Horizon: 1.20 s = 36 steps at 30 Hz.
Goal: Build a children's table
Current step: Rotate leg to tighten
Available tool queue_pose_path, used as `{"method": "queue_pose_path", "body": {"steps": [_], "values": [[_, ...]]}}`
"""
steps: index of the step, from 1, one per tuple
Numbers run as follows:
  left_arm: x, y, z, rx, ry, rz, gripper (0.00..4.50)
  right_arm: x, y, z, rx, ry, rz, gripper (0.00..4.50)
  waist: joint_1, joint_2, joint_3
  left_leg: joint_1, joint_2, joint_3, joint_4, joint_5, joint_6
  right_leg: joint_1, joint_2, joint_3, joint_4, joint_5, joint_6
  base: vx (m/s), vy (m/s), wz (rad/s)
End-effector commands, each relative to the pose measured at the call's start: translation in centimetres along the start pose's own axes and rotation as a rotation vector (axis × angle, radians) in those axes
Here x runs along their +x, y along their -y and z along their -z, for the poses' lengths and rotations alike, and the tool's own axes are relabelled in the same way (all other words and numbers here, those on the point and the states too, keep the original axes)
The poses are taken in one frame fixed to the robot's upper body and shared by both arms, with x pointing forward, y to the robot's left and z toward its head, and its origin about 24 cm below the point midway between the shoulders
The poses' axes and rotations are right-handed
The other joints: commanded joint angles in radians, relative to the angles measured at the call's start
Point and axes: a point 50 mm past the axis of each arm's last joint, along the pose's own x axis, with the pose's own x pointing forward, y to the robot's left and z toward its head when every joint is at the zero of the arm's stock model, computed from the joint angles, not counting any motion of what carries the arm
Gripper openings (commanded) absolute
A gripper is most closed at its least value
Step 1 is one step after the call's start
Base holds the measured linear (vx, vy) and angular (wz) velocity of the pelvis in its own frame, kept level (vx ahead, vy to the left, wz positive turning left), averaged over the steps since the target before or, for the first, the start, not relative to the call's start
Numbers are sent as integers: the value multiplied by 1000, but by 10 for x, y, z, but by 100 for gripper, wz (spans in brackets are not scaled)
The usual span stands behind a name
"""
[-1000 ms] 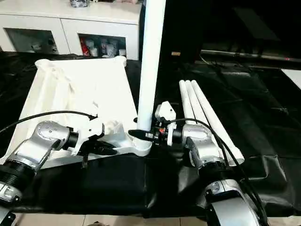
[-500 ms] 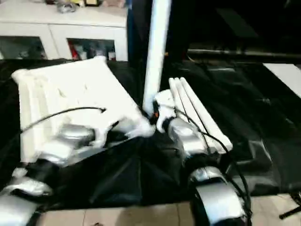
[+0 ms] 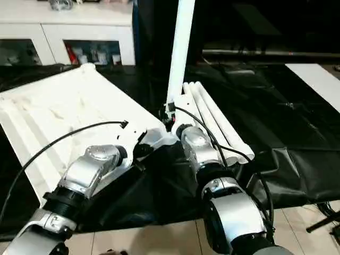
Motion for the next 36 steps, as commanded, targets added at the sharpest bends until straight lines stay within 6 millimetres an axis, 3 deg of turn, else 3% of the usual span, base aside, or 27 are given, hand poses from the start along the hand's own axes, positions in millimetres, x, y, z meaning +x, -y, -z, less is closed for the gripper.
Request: {"method": "queue_pose_path", "body": {"steps": [1, 2, 3, 4, 5, 6, 7, 8, 9, 10, 11, 12, 13, 14, 15, 17, 18, 20, 23, 25, 26, 27, 28, 29, 31, 33, 36], "values": [[-5, -2, -18, 17, 73, -25, 0, -19, 7, 66, 49, -286, 57, 189, -6, -2, -27, 78, 50, -36, -55, -808, -92, -46, -77, 18, -118, -616, -63, 0, 0, 0], [-6, -3, -18, 31, 80, -30, 0, -18, 6, 64, 69, -273, 35, 189, -9, -4, -23, 51, 49, -51, -49, -721, -64, -13, -93, 6, -129, -691, -26, 0, 0, 0], [-6, -3, -20, 61, 99, -33, 0, -17, 4, 62, 75, -262, 19, 189, -2, 7, -23, 53, 55, -53, -52, -715, -64, -6, -92, -4, -132, -700, -18, 0, 4, -19], [-7, -4, -21, 91, 115, -37, 0, -17, 4, 60, 75, -252, 11, 245, -2, 24, -24, 21, 80, -57, -103, -820, -95, 31, -60, -20, -74, -553, -27, 0, 0, 0], [-7, -5, -21, 120, 113, -34, 0, -15, 3, 57, 77, -239, 0, 259, 10, 28, -29, -3, 94, -54, -132, -860, -107, 55, -47, -3, -11, -439, -50, 0, 0, 0], [-8, -5, -20, 134, 111, -33, 0, -15, 3, 55, 78, -231, -5, 259, 41, 37, -24, -31, 103, -2, -206, -961, -137, 58, -4, -7, 91, -275, -104, 0, 0, 0], [-8, -7, -17, 146, 94, -32, 0, -13, 3, 49, 75, -207, -15, 265, 43, -17, -31, 36, 72, 26, -139, -808, -111, -13, -32, 45, 16, -414, -103, 24, -95, 38], [-8, -8, -17, 142, 92, -27, 0, -12, 3, 47, 75, -201, -24, 278, 46, -37, -16, 139, 32, 14, 13, -688, -94, -124, -91, 54, -133, -673, -78, 24, -95, 38], [-9, -9, -17, 140, 93, -21, 0, -11, 3, 44, 66, -194, -38, 294, 45, -38, -18, 77, 46, -29, 69, -348, -4, -57, -190, 112, -143, -818, -90, 83, -85, 5], [-9, -9, -17, 142, 93, -19, 0, -11, 3, 42, 58, -191, -46, 303, 44, -37, -15, 0, 51, -50, 30, -225, 14, 19, -179, 107, -100, -767, -99, 100, -3, -37], [-10, -11, -18, 150, 95, -15, 0, -10, 3, 38, 50, -178, -76, 308, 67, -4, -51, 0, 71, -43, -34, -136, -34, 31, -96, 54, -50, -502, -97, 100, -3, -37], [-10, -11, -18, 154, 98, -10, 0, -9, 3, 35, 47, -165, -94, 308, 43, -1, -46, 16, 76, -36, -39, -217, -45, 2, -60, 48, -25, -254, -149, 78, 11, -19], [-11, -12, -18, 160, 104, 1, 0, -9, 3, 32, 47, -153, -118, 324, 40, 4, -42, 11, 72, -32, -45, -292, -55, 4, -54, 47, -21, -223, -167, 0, 0, 0], [-11, -12, -18, 160, 104, 1, 0, -9, 3, 32, 47, -153, -118, 324, 30, 0, -32, 18, 68, -28, -49, -471, -65, -10, -55, 47, -36, -337, -170, 0, 0, 0], [-12, -12, -18, 169, 106, 24, 0, -9, 4, 27, 31, -131, -163, 347, 28, -6, -33, 33, 58, -29, -39, -552, -64, -20, -65, 49, -54, -474, -146, 0, 0, 0], [-13, -13, -18, 172, 103, 31, 0, -9, 4, 25, 22, -123, -177, 355, 30, -7, -42, 15, 60, -32, -41, -471, -41, -5, -75, 55, -55, -469, -129, 0, 0, 0], [-14, -13, -16, 192, 97, 63, 0, -10, 4, 21, 16, -105, -235, 363, 32, -4, -49, 7, 64, -29, -41, -395, -31, 0, -72, 56, -47, -377, -139, 0, 0, 0], [-17, -15, -12, 215, 92, 101, 0, -13, 6, 16, -12, -84, -334, 387, 31, -6, -51, 4, 67, -21, -40, -336, -14, 2, -63, 53, -35, -262, -172, 0, 0, 0], [-21, -17, -10, 241, 93, 144, 0, -20, 10, 13, -66, -76, -432, 408, 32, -6, -54, 5, 66, -14, -32, -312, 4, 1, -63, 54, -34, -243, -198, 0, 0, 0], [-25, -19, -8, 286, 89, 188, 0, -28, 15, 12, -120, -74, -500, 429, 38, -5, -60, 0, 66, -10, -23, -225, 23, 9, -60, 52, -21, -132, -224, 60, -26, 5], [-25, -19, -8, 289, 89, 191, 0, -29, 16, 12, -123, -74, -503, 436, 38, -5, -60, 0, 66, -10, -23, -225, 23, 9, -60, 52, -21, -132, -224, 63, -23, 4], [-27, -19, -7, 317, 92, 219, 0, -32, 18, 11, -137, -73, -528, 436, 36, -6, -67, -8, 66, -7, -13, -136, 43, 18, -57, 49, -1, -10, -253, 66, -16, -1], [-32, -18, -6, 381, 102, 285, 0, -39, 22, 9, -146, -69, -570, 436, 38, -4, -68, -9, 66, -6, -9, -92, 59, 19, -54, 47, 7, 51, -266, 56, -12, -3], [-34, -18, -5, 410, 101, 312, 0, -42, 23, 9, -151, -69, -593, 436, 43, 1, -71, -7, 68, -6, -5, -75, 63, 19, -52, 46, 11, 81, -270, 56, -12, -3], [-36, -19, -3, 435, 89, 338, 0, -48, 24, 8, -169, -73, -635, 436, 42, -2, -76, -8, 66, -1, 9, -27, 88, 18, -44, 43, 25, 195, -292, 0, 0, 0], [-40, -20, -2, 435, 93, 378, 0, -55, 25, 9, -186, -88, -684, 436, 44, -3, -76, -8, 67, 0, 10, -28, 93, 19, -46, 42, 26, 197, -300, 0, 0, 0], [-46, -21, -2, 428, 104, 450, 0, -62, 26, 9, -213, -97, -717, 436, 46, -2, -71, -7, 70, 1, 4, -91, 76, 19, -50, 43, 17, 98, -292, 0, 0, 0]]}}
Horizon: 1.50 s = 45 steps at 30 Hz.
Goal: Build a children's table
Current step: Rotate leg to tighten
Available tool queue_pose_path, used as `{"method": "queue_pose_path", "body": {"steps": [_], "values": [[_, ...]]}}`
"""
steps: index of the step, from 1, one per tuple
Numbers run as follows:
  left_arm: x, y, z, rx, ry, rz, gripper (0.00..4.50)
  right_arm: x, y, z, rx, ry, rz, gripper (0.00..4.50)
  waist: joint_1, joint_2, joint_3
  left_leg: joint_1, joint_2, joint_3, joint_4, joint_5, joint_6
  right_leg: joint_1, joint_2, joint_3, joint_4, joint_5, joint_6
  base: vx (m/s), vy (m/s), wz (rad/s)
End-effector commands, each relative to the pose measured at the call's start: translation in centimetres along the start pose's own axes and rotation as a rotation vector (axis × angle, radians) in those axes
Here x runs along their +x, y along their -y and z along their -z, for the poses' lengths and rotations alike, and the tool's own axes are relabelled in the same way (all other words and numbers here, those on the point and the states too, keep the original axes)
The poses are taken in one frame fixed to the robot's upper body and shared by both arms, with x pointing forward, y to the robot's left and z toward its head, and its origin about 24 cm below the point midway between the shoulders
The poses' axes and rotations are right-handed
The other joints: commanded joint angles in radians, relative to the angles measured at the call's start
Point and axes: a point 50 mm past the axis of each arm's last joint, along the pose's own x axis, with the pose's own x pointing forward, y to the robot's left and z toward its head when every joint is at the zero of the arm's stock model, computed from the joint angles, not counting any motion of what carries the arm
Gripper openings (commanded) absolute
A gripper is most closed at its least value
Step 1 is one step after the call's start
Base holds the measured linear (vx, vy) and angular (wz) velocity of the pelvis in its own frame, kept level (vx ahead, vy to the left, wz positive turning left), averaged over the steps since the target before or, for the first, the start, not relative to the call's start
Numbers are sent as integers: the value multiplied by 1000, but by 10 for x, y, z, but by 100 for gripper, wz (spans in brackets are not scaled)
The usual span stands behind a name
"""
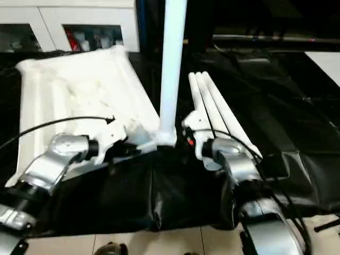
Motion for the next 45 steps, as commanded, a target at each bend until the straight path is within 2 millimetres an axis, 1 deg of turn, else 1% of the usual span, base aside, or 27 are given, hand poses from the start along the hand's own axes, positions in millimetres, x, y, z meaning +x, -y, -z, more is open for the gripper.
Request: {"method": "queue_pose_path", "body": {"steps": [1, 2, 3, 5, 7, 9, 10, 11, 13, 17, 19, 20, 21, 22, 24, 28, 32, 35, 36, 38, 39, 40, 41, 42, 43, 44, 45], "values": [[4, 9, -8, 30, 62, 106, 0, 1, -6, -4, -23, 5, -50, 436, -2, -3, -79, 23, 33, 0, -52, -139, 74, 55, -55, 50, -43, -44, -263, 0, 0, 0], [3, 9, -7, 32, 61, 111, 0, 1, -6, -4, -25, 6, -50, 436, -1, -3, -78, 23, 34, 0, -54, -159, 64, 55, -56, 50, -47, -74, -258, 0, 0, 0], [1, 10, -6, 33, 54, 128, 0, 0, -7, -6, -31, 14, -58, 436, 0, -3, -77, 28, 34, 1, -56, -190, 45, 53, -57, 52, -51, -118, -246, 0, 0, 0], [-1, 11, -4, 31, 54, 153, 0, -2, -9, -8, -42, 21, -73, 436, 0, -3, -73, 28, 36, 0, -60, -220, 26, 51, -58, 54, -56, -168, -230, 0, 0, 0], [-3, 11, -3, 33, 51, 160, 0, -4, -10, -10, -39, 26, -84, 436, -2, -7, -73, 27, 34, 1, -61, -232, 16, 53, -59, 56, -58, -200, -214, 0, 0, 0], [-4, 11, -1, 33, 44, 166, 0, -5, -10, -11, -34, 31, -89, 436, -3, -6, -74, 29, 33, 1, -59, -225, 11, 50, -58, 59, -58, -203, -206, 0, 0, 0], [-4, 11, 0, 35, 40, 166, 0, -6, -11, -11, -26, 31, -98, 436, -4, -6, -75, 28, 32, 2, -58, -225, 13, 50, -58, 59, -57, -201, -206, 0, 0, 0], [-5, 10, 0, 36, 40, 165, 0, -7, -11, -11, -23, 30, -100, 420, -4, -6, -77, 27, 32, 1, -57, -213, 16, 53, -57, 58, -54, -189, -206, 0, 0, 0], [-5, 9, 1, 36, 39, 160, 0, -8, -12, -10, -21, 16, -109, 409, -3, -8, -78, 27, 31, 2, -55, -195, 21, 52, -55, 57, -52, -163, -211, 0, 0, 0], [-5, 7, 1, 38, 36, 158, 0, -8, -14, -6, -33, -12, -118, 378, -3, -10, -81, 24, 29, 3, -49, -158, 35, 55, -54, 56, -44, -104, -229, 0, 0, 0], [-5, 7, 1, 39, 35, 157, 0, -9, -16, -2, -37, -36, -132, 357, -2, -11, -80, 23, 29, 3, -49, -161, 37, 55, -54, 56, -44, -114, -228, 0, 0, 0], [-5, 7, 1, 39, 35, 157, 0, -9, -16, -1, -39, -42, -133, 357, -2, -11, -80, 23, 28, 3, -48, -166, 37, 55, -55, 56, -46, -122, -227, 0, 0, 0], [-5, 7, 2, 39, 35, 156, 0, -9, -16, -1, -38, -44, -130, 351, -3, -11, -79, 23, 29, 2, -49, -177, 33, 55, -56, 56, -47, -147, -222, 0, 0, 0], [-5, 7, 2, 38, 35, 156, 0, -9, -16, 0, -35, -46, -131, 327, -3, -12, -78, 24, 29, 3, -49, -186, 31, 53, -56, 56, -49, -162, -219, 0, 0, 0], [-5, 7, 2, 37, 34, 155, 0, -8, -16, 0, -34, -51, -129, 318, -2, -11, -78, 25, 30, 2, -49, -192, 25, 53, -57, 57, -50, -183, -212, 0, 0, 0], [-6, 8, 4, 33, 31, 153, 0, -6, -16, 2, -31, -53, -121, 289, -3, -12, -80, 24, 30, 1, -48, -185, 24, 54, -55, 57, -46, -168, -212, 0, 0, 0], [-6, 7, 5, 33, 30, 150, 0, -5, -17, 4, -28, -53, -120, 281, -3, -12, -82, 24, 29, 2, -45, -174, 31, 53, -54, 57, -43, -142, -221, 0, 0, 0], [-5, 6, 5, 25, 31, 131, 0, -3, -17, 8, -5, -49, -96, 280, -4, -12, -81, 23, 28, 2, -45, -178, 31, 53, -56, 58, -44, -153, -221, 0, 0, 0], [-4, 6, 6, 17, 28, 110, 0, -1, -17, 11, 18, -45, -66, 280, -5, -10, -79, 25, 29, 2, -46, -195, 24, 51, -56, 58, -47, -179, -216, 0, 0, 0], [0, 1, 8, -7, 4, 23, 0, 4, -14, 22, 77, -60, 40, 279, -10, -10, -75, 24, 28, -1, -50, -224, 8, 48, -57, 59, -52, -223, -209, 0, 0, 0], [1, -1, 8, -24, 4, -12, 0, 6, -13, 26, 91, -68, 74, 279, -13, -11, -72, 26, 28, -3, -53, -260, -8, 47, -58, 59, -57, -280, -195, 0, 0, 0], [8, -7, 6, -97, 22, -121, 0, 11, -11, 36, 145, -85, 185, 279, -17, -11, -65, 32, 25, -4, -56, -313, -24, 42, -58, 60, -67, -373, -173, 0, 0, 0], [11, -8, 4, -129, 30, -159, 0, 13, -10, 39, 166, -91, 224, 279, -22, -13, -60, 40, 23, -6, -57, -365, -42, 37, -59, 60, -77, -464, -153, 0, 0, 0], [12, -9, 4, -138, 32, -170, 0, 14, -10, 40, 173, -93, 236, 279, -25, -15, -60, 45, 23, -7, -58, -385, -47, 37, -60, 59, -82, -507, -141, 0, 0, 0], [19, -10, 0, -193, 47, -227, 0, 19, -9, 43, 213, -91, 318, 279, -24, -9, -60, 47, 21, -12, -57, -398, -49, 36, -64, 58, -86, -543, -128, -55, 14, -5], [25, -9, -3, -240, 53, -268, 0, 24, -7, 44, 248, -89, 396, 279, -30, -14, -61, 46, 21, -13, -58, -401, -51, 35, -63, 58, -91, -568, -113, -55, 14, -5], [32, -8, -6, -278, 57, -302, 0, 29, -6, 45, 277, -91, 468, 279, -38, -10, -62, 46, 23, -14, -59, -396, -55, 33, -63, 58, -90, -560, -118, 0, 0, 0]]}}
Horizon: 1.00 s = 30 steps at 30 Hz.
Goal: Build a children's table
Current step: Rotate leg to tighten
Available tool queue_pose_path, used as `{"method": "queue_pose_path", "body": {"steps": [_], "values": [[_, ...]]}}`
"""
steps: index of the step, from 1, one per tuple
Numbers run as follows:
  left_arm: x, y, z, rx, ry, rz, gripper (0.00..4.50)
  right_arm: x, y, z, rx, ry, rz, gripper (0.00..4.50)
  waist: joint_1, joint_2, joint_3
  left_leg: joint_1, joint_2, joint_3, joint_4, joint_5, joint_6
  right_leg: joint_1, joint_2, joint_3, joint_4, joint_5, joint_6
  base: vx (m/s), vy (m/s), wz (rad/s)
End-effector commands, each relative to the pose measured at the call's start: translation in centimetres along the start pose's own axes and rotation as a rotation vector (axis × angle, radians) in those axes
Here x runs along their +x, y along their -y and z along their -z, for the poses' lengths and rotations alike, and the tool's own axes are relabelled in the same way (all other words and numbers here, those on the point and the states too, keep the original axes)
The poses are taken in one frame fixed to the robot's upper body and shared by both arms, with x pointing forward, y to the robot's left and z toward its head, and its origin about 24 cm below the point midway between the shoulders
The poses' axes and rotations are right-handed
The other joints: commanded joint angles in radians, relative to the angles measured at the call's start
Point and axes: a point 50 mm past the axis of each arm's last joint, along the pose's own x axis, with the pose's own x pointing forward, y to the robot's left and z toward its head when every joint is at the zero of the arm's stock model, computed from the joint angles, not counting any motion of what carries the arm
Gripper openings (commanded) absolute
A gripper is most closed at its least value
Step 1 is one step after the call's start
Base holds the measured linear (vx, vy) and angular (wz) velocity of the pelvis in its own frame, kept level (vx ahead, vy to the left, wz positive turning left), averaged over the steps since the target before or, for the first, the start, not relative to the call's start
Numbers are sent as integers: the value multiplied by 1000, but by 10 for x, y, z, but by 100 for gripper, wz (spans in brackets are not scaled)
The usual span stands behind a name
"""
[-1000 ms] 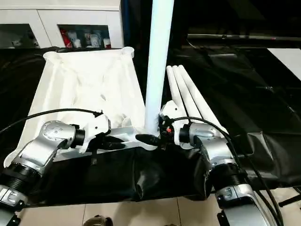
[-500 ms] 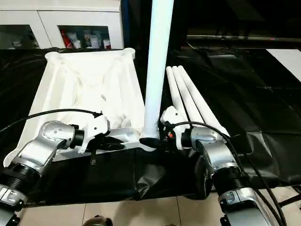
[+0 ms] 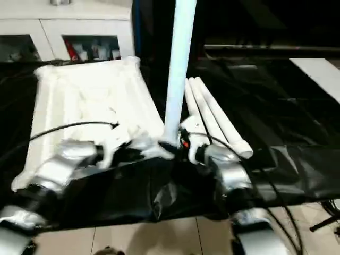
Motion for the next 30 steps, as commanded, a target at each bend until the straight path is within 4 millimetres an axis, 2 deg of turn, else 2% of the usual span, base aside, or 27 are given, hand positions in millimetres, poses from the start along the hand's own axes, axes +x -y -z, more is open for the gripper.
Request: {"method": "queue_pose_path", "body": {"steps": [1, 3, 5, 6, 7, 8, 9, 10, 11, 12, 16, 19, 24, 28, 30], "values": [[6, -7, -12, -120, 73, -173, 0, 3, 0, 32, 91, -131, 165, 279, -7, -7, -57, 21, 20, -29, -75, -396, -39, 28, -60, 30, -115, -557, -116, 0, 0, 0], [19, 6, -16, -125, 66, -162, 0, 14, -7, 30, 88, -142, 239, 279, -13, -5, -56, 18, 20, -30, -80, -401, -35, 27, -56, 29, -117, -539, -112, 0, 0, 0], [24, 12, -16, -115, 56, -139, 0, 19, -12, 28, 69, -146, 240, 279, -13, -5, -58, 25, 16, -28, -76, -428, -27, 19, -54, 29, -124, -556, -97, 0, 0, 0], [27, 16, -15, -102, 43, -125, 0, 23, -17, 25, 54, -138, 218, 279, -14, -9, -59, 24, 15, -27, -75, -429, -18, 19, -55, 30, -126, -557, -92, 0, 0, 0], [29, 18, -14, -92, 25, -122, 0, 27, -22, 22, 58, -119, 184, 313, -15, -6, -59, 21, 15, -29, -76, -432, -15, 21, -56, 29, -127, -558, -85, 0, 0, 0], [29, 18, -14, -91, 22, -123, 0, 28, -23, 22, 59, -117, 181, 313, -15, -6, -59, 21, 15, -29, -76, -432, -15, 21, -56, 29, -127, -558, -85, 0, 0, 0], [28, 17, -13, -92, 18, -126, 0, 29, -24, 20, 68, -106, 173, 348, -19, -12, -59, 21, 15, -28, -77, -438, -11, 19, -53, 28, -129, -556, -80, 0, 0, 0], [27, 16, -13, -92, 16, -128, 0, 29, -24, 20, 72, -100, 169, 351, -18, -9, -61, 21, 15, -28, -78, -435, -10, 19, -54, 30, -127, -544, -84, 0, 0, 0], [23, 12, -11, -81, -1, -140, 0, 31, -25, 13, 94, -61, 143, 351, -19, -12, -61, 21, 16, -27, -78, -433, -8, 19, -54, 30, -127, -537, -86, 0, 0, 0], [23, 11, -10, -79, -3, -142, 0, 32, -25, 12, 94, -57, 142, 370, -20, -13, -62, 19, 16, -28, -79, -431, -6, 21, -55, 30, -125, -530, -88, 0, 0, 0], [15, 6, -5, -23, -32, -137, 0, 31, -21, 0, 79, -14, 77, 401, -26, -11, -60, 19, 18, -28, -81, -443, -3, 19, -54, 30, -124, -511, -106, 0, 0, 0], [5, 1, 2, 13, -55, -103, 0, 21, -14, -7, -7, -14, -48, 414, -22, -18, -60, 15, 19, -27, -82, -428, 4, 24, -55, 31, -125, -514, -101, 0, 0, 0], [-9, -7, 7, 58, -62, -52, 0, 1, -4, -10, -94, -24, -177, 414, -15, -21, -62, 12, 22, -24, -83, -377, 14, 28, -55, 37, -117, -454, -113, 0, 0, 0], [-25, -13, 9, 92, -47, 36, 0, -20, 5, -7, -168, -71, -293, 414, -13, -20, -66, 9, 24, -19, -80, -330, 22, 32, -52, 41, -102, -343, -164, 15, -2, 0], [-28, -12, 8, 107, -37, 72, 0, -23, 6, -7, -181, -78, -305, 414, -12, -20, -68, 7, 24, -18, -79, -315, 26, 34, -52, 42, -98, -320, -174, 0, 0, 0]]}}
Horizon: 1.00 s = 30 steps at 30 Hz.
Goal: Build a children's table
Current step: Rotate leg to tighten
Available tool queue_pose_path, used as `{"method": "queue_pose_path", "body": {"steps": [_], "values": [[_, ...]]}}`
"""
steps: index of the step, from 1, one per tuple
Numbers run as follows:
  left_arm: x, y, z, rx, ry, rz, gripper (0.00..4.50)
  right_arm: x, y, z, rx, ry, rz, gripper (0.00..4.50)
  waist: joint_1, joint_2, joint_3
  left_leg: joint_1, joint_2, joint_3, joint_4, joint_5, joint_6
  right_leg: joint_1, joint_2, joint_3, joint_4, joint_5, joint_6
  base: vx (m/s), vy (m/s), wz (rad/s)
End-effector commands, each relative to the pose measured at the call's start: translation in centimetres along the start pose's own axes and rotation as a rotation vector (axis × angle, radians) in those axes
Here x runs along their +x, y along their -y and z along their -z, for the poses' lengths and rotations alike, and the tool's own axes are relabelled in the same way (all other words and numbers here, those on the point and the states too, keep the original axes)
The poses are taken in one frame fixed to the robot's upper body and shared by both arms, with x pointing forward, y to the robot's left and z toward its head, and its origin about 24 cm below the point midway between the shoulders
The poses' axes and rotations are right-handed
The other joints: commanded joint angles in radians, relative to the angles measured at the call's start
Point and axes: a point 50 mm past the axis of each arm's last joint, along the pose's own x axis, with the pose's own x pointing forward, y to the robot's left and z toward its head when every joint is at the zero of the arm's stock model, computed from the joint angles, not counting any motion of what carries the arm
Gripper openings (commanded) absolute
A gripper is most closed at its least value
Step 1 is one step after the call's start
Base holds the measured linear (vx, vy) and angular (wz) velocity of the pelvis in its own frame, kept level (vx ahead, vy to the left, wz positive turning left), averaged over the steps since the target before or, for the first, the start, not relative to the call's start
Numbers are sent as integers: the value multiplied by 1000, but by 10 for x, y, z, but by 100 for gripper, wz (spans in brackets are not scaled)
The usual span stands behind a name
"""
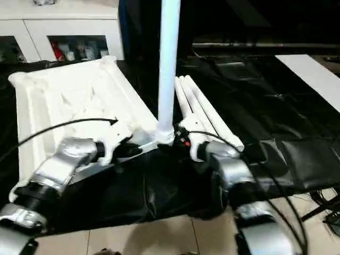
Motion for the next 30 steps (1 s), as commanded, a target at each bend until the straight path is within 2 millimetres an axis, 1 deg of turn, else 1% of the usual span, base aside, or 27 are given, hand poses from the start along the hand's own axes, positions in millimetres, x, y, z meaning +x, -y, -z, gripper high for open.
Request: {"method": "queue_pose_path", "body": {"steps": [1, 3, 4, 5, 6, 7, 8, 10, 12, 13, 14, 15, 16, 18, 19, 21, 22, 23, 24, 25, 28, 29, 30], "values": [[-6, 3, 1, 30, 9, 73, 0, -4, -1, -3, -35, 1, -40, 414, 10, -7, -68, 10, 27, -16, -69, -297, 28, 39, -54, 41, -77, -311, -186, 0, 0, 0], [-10, 5, 1, 46, 13, 135, 0, -9, 2, -5, -51, -9, -34, 414, 18, -6, -71, 11, 28, -12, -64, -253, 34, 40, -53, 43, -69, -245, -207, 28, -8, 1], [-13, 7, 2, 50, 7, 166, 0, -11, 4, -5, -70, -14, -24, 414, 22, -3, -74, 11, 29, -11, -61, -221, 36, 41, -51, 43, -60, -197, -222, 58, -13, 1], [-13, 7, 2, 51, 6, 173, 0, -11, 4, -6, -73, -16, -21, 414, 26, -2, -77, 10, 27, -7, -57, -187, 44, 44, -47, 42, -51, -131, -237, 58, -13, 1], [-13, 7, 2, 51, 6, 173, 0, -11, 4, -6, -73, -16, -21, 414, 26, -2, -77, 10, 27, -7, -57, -187, 44, 44, -47, 42, -51, -131, -237, 50, -11, 1], [-14, 9, 1, 54, 17, 202, 0, -11, 4, -6, -73, -17, -27, 414, 29, 3, -76, 8, 27, -7, -55, -164, 55, 44, -46, 41, -45, -74, -255, 0, 0, 0], [-14, 10, 1, 54, 20, 213, 0, -11, 4, -6, -72, -16, -30, 414, 29, 0, -77, 6, 27, -7, -54, -160, 56, 47, -46, 41, -43, -65, -257, 0, 0, 0], [-15, 14, -1, 52, 35, 253, 0, -9, -1, -10, -72, 3, -79, 414, 30, 1, -77, 7, 27, -6, -53, -165, 56, 48, -47, 40, -44, -70, -258, 0, 0, 0], [-14, 13, 0, 54, 33, 254, 0, -8, -4, -11, -73, 8, -114, 414, 29, 0, -75, 6, 28, -6, -55, -183, 52, 47, -46, 40, -46, -98, -255, 0, 0, 0], [-14, 13, 0, 58, 29, 257, 0, -8, -9, -11, -75, 6, -160, 414, 31, -3, -71, 8, 29, -6, -57, -212, 46, 46, -48, 41, -52, -149, -244, 0, 0, 0], [-14, 13, 0, 58, 28, 257, 0, -8, -9, -11, -76, 5, -164, 414, 33, -1, -71, 9, 31, -7, -58, -220, 42, 45, -49, 41, -53, -167, -240, 0, 0, 0], [-14, 13, 0, 62, 25, 263, 0, -7, -12, -10, -86, 1, -184, 414, 35, 1, -70, 13, 32, -6, -59, -238, 35, 41, -49, 42, -57, -195, -233, 0, 0, 0], [-14, 13, 0, 62, 28, 269, 0, -7, -13, -10, -95, 4, -190, 414, 38, 2, -70, 14, 33, -7, -61, -246, 26, 40, -49, 43, -57, -206, -229, 0, 0, 0], [-14, 13, -1, 62, 31, 271, 0, -6, -13, -10, -99, 9, -191, 414, 40, 3, -68, 15, 33, -8, -62, -260, 18, 38, -50, 44, -60, -224, -224, 0, 0, 0], [-14, 13, -1, 63, 31, 273, 0, -5, -14, -11, -101, 11, -191, 414, 43, 4, -69, 19, 33, -8, -63, -276, 6, 36, -50, 44, -62, -240, -219, 0, 0, 0], [-14, 13, -1, 72, 25, 279, 0, -4, -13, -13, -105, 17, -186, 414, 43, 5, -69, 20, 33, -8, -64, -282, 0, 36, -49, 45, -61, -232, -220, 0, 0, 0], [-14, 13, -1, 72, 25, 278, 0, -3, -13, -13, -106, 17, -185, 414, 42, 4, -69, 16, 33, -9, -65, -279, -1, 38, -49, 44, -59, -226, -218, 0, 0, 0], [-14, 12, -1, 72, 22, 276, 0, -3, -12, -14, -110, 15, -181, 414, 42, 4, -70, 16, 32, -9, -64, -274, -1, 39, -49, 44, -58, -220, -218, 0, 0, 0], [-14, 11, -1, 73, 20, 273, 0, -3, -12, -13, -111, 13, -179, 414, 42, 4, -71, 15, 32, -10, -64, -270, 0, 39, -49, 44, -57, -214, -218, 0, 0, 0], [-14, 11, 0, 73, 19, 272, 0, -3, -12, -13, -111, 11, -179, 414, 42, 2, -72, 14, 31, -9, -62, -248, 5, 41, -49, 44, -54, -187, -220, 0, 0, 0], [-14, 11, 0, 73, 17, 272, 0, -4, -11, -13, -105, 12, -182, 414, 43, 0, -72, 13, 31, -8, -61, -239, 11, 42, -49, 44, -53, -180, -222, 0, 0, 0], [-14, 11, 0, 72, 17, 272, 0, -4, -12, -13, -99, 16, -186, 388, 43, 0, -72, 13, 31, -8, -61, -240, 11, 42, -50, 44, -54, -187, -221, 0, 0, 0], [-14, 11, 0, 71, 17, 273, 0, -4, -12, -12, -94, 18, -190, 380, 43, 0, -72, 13, 31, -8, -61, -239, 12, 42, -50, 44, -54, -190, -220, 0, 0, 0]]}}
